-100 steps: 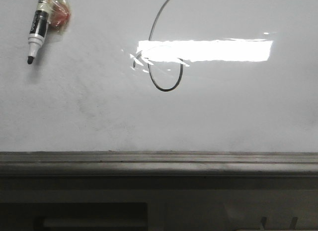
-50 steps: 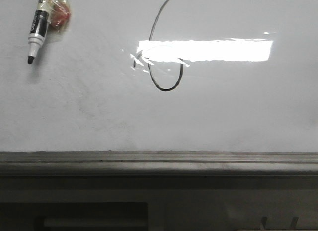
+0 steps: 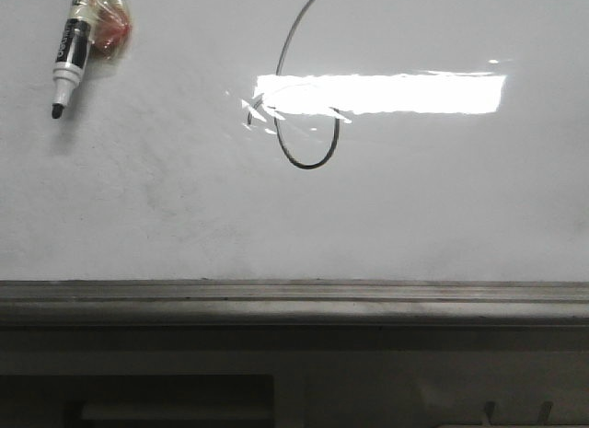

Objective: Write number 6 on whiteboard

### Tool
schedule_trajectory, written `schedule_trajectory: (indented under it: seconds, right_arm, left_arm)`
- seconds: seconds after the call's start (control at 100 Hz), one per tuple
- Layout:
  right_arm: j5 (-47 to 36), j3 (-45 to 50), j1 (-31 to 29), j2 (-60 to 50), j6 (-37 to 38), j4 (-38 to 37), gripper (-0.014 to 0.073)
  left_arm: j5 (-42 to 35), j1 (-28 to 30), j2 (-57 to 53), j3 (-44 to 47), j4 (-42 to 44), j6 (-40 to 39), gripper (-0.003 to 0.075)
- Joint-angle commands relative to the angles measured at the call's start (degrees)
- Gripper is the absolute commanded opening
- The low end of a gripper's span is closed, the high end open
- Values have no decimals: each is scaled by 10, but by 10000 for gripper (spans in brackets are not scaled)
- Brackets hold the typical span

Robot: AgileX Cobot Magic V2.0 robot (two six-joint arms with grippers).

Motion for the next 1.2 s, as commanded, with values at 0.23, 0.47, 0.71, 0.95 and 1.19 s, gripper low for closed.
schedule_trajectory:
  seconds: [0.23,0.47,0.71,0.95,1.19]
  right_arm:
    - [-158,27,-16,8,127,-188,-65]
    - [-184,98,-131,6,221,-301,-65]
    - [-221,172,-158,-53,234,-353,-65]
    - [-164,179,-158,-71,235,-372,-65]
    - [-171,179,-158,-71,235,-372,-65]
  left_arm:
    - [-37,-5,-18,28,-5,-7,-20]
    - [-37,-5,-18,28,-5,-7,-20]
    - [-37,-5,-18,28,-5,-7,-20]
    - [-36,-5,-18,28,-5,-7,-20]
    - [-36,-5,-18,28,-5,-7,-20]
